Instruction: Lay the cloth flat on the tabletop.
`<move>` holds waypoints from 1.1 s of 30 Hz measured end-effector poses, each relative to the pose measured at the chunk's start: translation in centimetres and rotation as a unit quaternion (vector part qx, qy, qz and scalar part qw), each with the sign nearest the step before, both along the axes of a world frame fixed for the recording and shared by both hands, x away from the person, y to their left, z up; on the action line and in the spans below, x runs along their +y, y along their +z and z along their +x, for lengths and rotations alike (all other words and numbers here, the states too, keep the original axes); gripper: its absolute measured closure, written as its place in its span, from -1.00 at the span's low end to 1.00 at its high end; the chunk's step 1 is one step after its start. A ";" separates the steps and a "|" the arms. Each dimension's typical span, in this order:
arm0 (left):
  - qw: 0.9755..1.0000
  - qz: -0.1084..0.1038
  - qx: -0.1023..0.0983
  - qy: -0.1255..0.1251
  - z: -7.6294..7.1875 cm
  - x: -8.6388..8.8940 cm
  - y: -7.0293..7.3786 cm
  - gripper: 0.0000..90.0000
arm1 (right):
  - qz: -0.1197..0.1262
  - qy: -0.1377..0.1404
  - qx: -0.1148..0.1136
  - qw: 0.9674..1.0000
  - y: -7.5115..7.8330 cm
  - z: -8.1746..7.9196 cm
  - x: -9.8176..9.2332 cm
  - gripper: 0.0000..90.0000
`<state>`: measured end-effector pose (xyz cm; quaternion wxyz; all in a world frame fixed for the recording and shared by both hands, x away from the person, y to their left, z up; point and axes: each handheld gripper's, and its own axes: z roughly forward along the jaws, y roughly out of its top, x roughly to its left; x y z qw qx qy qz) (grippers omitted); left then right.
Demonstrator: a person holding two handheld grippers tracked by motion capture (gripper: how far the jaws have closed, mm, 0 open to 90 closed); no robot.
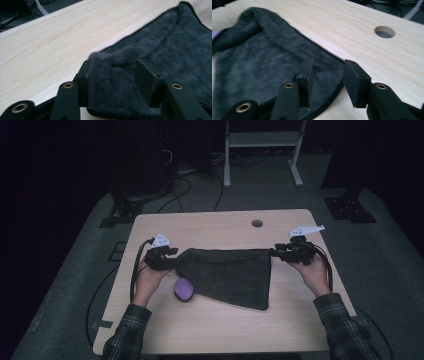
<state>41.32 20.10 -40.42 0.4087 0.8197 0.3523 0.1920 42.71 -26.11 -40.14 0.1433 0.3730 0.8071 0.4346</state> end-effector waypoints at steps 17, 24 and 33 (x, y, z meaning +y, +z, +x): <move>0.998 0.005 0.026 -0.062 -7.9 -0.3 -2.7 0.01 | 0.007 0.076 0.014 0.997 -1.6 -7.2 0.9 0.11; 0.994 0.059 0.048 -0.081 -9.9 -1.5 -4.9 -0.06 | -0.020 0.102 0.025 0.994 -3.3 -9.8 1.9 -0.05; 0.988 0.129 0.045 -0.066 -9.4 -2.2 -5.8 0.47 | -0.063 0.149 0.039 0.986 -5.1 -11.3 4.0 -0.11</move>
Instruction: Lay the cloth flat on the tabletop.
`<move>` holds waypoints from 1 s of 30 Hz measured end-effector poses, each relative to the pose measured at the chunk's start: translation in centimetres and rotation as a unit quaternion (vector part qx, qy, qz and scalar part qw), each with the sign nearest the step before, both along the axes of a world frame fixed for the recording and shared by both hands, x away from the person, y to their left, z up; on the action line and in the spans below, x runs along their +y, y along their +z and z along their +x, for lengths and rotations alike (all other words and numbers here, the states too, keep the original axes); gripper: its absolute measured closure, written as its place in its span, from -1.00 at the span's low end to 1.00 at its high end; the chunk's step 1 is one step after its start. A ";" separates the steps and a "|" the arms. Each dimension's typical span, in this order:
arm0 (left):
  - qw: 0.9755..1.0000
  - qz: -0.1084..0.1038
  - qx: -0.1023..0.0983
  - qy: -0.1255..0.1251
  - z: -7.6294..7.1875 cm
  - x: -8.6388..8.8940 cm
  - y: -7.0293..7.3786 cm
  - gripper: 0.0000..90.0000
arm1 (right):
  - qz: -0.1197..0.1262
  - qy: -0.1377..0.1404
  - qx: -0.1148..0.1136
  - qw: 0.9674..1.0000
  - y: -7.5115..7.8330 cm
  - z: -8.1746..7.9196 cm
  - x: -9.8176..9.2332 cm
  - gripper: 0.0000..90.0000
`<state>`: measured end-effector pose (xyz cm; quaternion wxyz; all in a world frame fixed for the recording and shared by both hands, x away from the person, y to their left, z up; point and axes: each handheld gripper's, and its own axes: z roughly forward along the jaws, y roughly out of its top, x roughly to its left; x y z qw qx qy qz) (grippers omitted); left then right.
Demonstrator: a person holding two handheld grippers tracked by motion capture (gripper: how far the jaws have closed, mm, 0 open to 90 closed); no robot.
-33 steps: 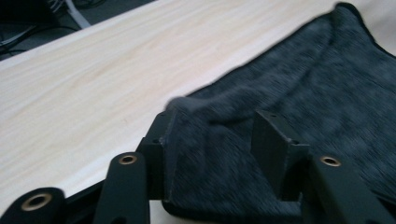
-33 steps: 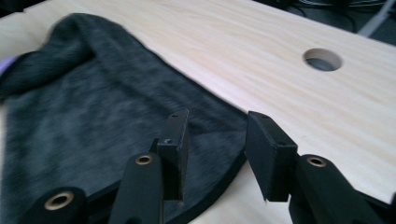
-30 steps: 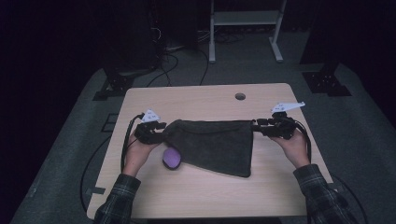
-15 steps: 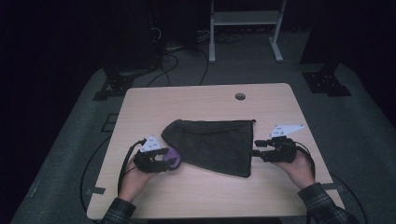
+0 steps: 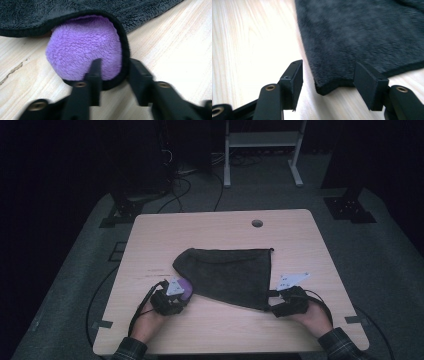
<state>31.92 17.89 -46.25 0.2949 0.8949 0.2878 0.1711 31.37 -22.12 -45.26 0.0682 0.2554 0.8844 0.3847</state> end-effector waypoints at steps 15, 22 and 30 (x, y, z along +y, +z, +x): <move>0.991 -0.131 0.017 -0.017 -0.2 0.4 3.0 0.91 | -0.006 0.007 0.027 1.000 0.1 1.0 -0.2 0.85; 0.979 -0.205 -0.016 0.015 0.9 2.8 5.9 0.91 | 0.041 -0.037 0.004 0.998 3.2 1.9 -3.9 0.85; 0.974 -0.212 0.007 0.082 4.1 4.6 4.2 0.91 | 0.063 -0.091 0.014 0.994 4.1 5.3 -7.2 0.85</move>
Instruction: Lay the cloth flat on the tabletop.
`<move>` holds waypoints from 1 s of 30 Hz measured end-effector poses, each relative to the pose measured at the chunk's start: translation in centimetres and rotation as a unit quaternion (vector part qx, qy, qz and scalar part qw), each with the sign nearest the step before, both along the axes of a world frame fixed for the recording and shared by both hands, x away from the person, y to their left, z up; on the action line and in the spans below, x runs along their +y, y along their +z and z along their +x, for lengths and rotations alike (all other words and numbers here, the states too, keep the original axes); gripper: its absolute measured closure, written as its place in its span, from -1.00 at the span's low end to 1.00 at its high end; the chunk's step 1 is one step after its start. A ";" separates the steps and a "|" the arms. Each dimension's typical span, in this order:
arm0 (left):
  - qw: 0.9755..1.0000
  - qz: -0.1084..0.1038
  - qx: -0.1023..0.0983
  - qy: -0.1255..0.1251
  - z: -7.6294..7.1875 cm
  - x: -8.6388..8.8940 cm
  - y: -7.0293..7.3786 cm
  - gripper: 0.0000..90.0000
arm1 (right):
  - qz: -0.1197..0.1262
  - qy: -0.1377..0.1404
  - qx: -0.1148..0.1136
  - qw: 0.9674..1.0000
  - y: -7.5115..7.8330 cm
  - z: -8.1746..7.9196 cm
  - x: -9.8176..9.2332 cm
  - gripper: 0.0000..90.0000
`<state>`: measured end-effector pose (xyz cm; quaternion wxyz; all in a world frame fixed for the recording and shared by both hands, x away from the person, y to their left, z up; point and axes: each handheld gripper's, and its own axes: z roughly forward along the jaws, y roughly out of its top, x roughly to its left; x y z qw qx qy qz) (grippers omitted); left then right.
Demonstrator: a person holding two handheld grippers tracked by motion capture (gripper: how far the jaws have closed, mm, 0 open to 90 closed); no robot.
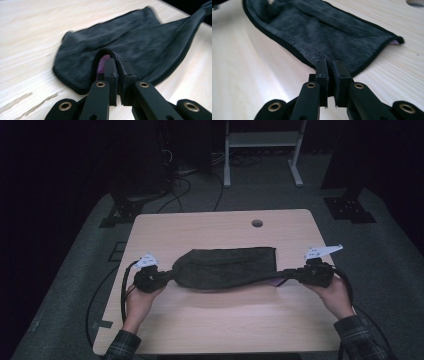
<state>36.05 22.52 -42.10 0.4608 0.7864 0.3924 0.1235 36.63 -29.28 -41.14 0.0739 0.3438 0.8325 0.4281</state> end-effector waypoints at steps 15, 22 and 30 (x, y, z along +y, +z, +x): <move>0.999 0.036 0.026 0.018 2.0 -0.2 -2.3 0.83 | -0.015 -0.044 0.021 0.999 -2.6 3.7 -0.4 0.41; 0.999 0.035 0.029 0.010 1.9 -0.3 -2.2 0.89 | -0.029 -0.022 -0.002 0.999 -2.7 2.8 0.1 0.24; 0.999 0.036 0.029 0.009 1.8 -0.3 -2.2 0.90 | -0.051 -0.014 -0.026 0.998 -2.9 3.8 1.9 0.18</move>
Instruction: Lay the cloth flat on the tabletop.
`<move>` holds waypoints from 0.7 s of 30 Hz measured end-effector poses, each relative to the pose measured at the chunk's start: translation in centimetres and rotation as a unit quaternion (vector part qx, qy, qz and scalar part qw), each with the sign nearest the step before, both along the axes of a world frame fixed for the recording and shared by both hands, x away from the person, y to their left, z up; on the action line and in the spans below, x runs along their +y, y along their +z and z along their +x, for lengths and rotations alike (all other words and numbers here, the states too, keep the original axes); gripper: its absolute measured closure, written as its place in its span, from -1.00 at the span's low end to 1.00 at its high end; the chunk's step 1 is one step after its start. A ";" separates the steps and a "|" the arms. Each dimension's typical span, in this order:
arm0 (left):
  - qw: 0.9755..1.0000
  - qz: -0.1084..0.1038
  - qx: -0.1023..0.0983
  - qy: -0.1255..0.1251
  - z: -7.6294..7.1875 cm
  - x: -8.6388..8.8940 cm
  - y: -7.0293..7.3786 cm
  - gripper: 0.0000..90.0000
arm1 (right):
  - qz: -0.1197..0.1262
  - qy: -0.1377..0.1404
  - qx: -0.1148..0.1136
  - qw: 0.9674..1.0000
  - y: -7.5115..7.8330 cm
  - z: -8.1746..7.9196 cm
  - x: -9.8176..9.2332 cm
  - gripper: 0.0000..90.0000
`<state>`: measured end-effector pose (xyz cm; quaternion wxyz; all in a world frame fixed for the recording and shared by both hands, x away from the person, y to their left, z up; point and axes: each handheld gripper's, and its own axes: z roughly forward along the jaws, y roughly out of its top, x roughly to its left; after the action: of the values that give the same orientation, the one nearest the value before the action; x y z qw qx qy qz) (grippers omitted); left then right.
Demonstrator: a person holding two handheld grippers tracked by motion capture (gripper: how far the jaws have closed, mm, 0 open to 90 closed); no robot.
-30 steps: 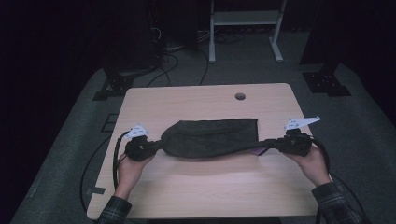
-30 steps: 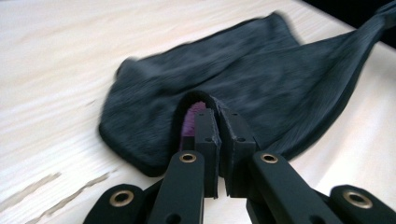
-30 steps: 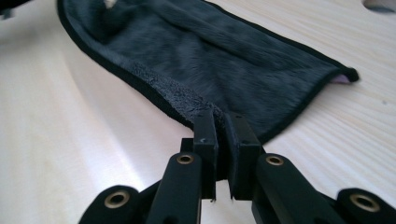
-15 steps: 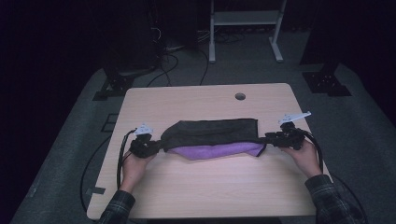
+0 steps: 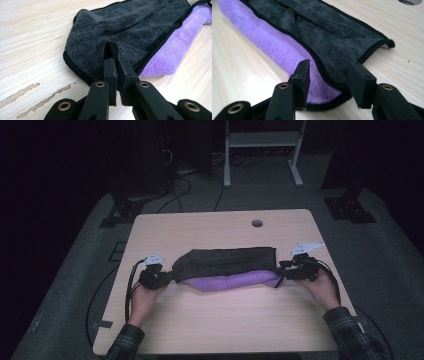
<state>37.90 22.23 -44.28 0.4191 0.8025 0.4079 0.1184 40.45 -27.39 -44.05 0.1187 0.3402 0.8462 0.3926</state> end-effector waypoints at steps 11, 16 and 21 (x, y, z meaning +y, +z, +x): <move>1.000 -0.010 -0.002 -0.002 -0.2 0.1 0.4 0.92 | -0.017 -0.011 0.006 1.000 -0.4 0.4 -0.3 0.95; 1.000 -0.026 -0.007 -0.011 -2.5 0.7 1.6 0.92 | 0.001 0.008 0.001 1.000 1.3 -1.5 -0.6 0.96; 0.999 -0.046 -0.008 -0.018 -5.3 1.5 2.5 0.92 | 0.039 0.036 -0.008 0.999 3.0 -5.3 -1.3 0.96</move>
<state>32.59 23.69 -41.79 0.4608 0.7887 0.3949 0.0979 35.14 -28.67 -41.01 0.0972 0.3107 0.8409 0.4323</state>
